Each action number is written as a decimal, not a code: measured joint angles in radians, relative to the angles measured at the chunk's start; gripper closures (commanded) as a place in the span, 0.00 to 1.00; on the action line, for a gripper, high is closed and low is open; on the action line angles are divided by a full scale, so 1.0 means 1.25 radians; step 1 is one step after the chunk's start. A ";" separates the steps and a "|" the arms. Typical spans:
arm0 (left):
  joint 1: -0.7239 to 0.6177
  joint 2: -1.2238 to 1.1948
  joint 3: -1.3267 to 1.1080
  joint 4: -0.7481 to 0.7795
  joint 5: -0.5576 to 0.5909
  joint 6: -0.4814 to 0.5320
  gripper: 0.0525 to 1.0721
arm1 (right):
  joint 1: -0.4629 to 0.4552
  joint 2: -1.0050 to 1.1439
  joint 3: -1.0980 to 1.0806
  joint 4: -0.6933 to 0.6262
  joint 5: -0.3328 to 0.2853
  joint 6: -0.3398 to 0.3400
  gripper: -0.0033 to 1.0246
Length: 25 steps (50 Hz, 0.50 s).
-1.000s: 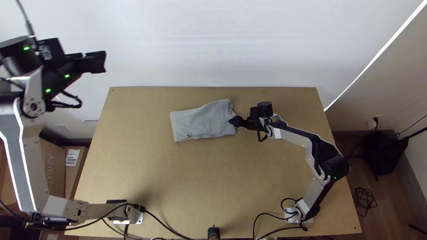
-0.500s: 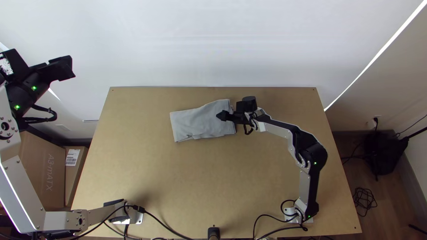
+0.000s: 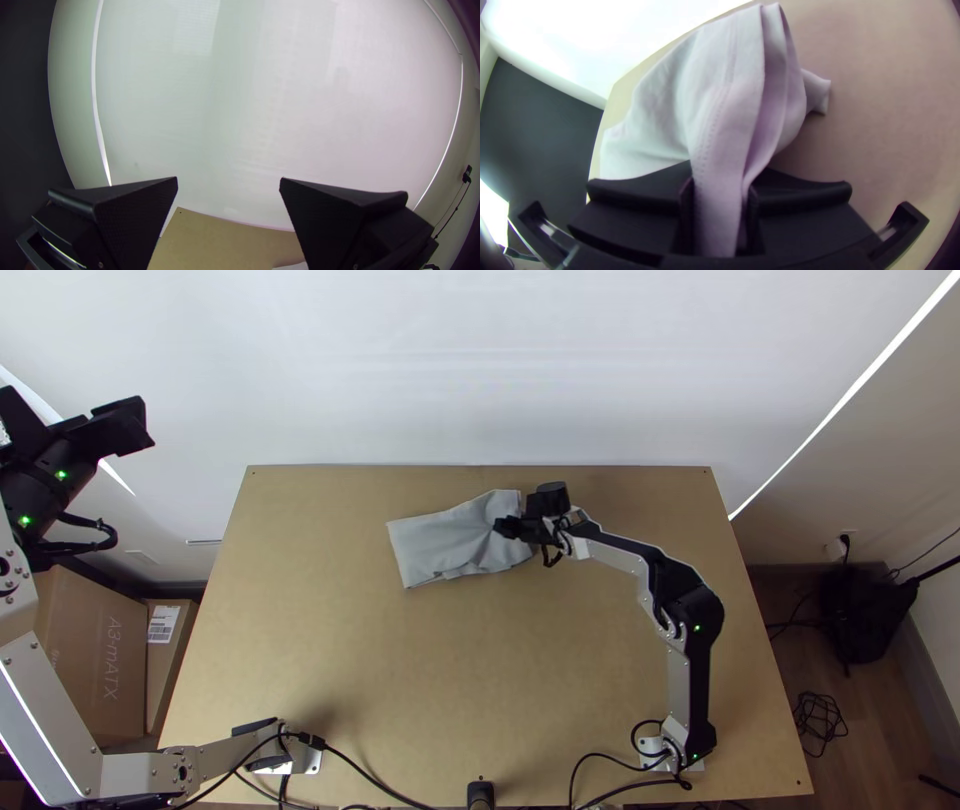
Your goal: Fold the t-shirt
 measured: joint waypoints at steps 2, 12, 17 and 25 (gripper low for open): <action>0.000 0.000 -0.001 0.000 0.000 0.000 0.04 | -0.022 -0.003 -0.007 0.000 0.000 0.000 0.97; 0.000 0.000 -0.025 0.001 0.004 0.000 0.04 | -0.205 -0.062 -0.090 0.001 0.006 0.005 0.97; 0.000 0.000 -0.037 0.001 0.016 -0.006 0.04 | -0.327 -0.105 -0.140 0.001 0.013 0.012 0.97; 0.000 0.000 -0.044 0.014 0.030 -0.015 0.04 | -0.528 -0.172 -0.218 0.001 0.027 0.015 0.97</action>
